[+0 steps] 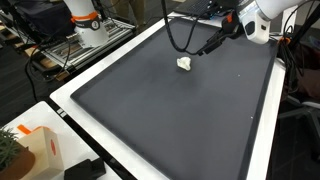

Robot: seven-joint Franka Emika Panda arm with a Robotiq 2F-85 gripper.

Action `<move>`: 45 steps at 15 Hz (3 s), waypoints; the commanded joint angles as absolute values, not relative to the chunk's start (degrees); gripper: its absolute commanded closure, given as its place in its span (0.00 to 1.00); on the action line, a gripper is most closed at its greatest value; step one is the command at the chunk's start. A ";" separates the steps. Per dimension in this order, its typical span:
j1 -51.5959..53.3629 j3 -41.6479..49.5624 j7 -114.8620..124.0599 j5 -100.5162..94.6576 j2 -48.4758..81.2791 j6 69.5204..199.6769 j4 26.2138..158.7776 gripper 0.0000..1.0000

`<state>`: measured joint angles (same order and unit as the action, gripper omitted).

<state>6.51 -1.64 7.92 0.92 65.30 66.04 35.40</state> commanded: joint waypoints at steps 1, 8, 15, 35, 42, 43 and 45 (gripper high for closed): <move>5.76 -1.91 8.59 1.81 60.41 69.98 40.55 0.00; 5.40 -1.27 7.14 0.54 51.61 86.40 56.51 0.00; 5.08 -0.39 7.02 0.45 42.34 96.79 73.79 0.00; -0.70 -1.10 5.34 9.47 20.43 126.86 110.67 0.00; -0.47 -0.83 -0.23 11.14 13.28 126.16 119.00 0.00; -0.44 -0.93 -1.20 11.15 11.69 126.12 120.80 0.00; -0.38 -1.01 -1.67 11.15 10.05 126.02 122.40 0.00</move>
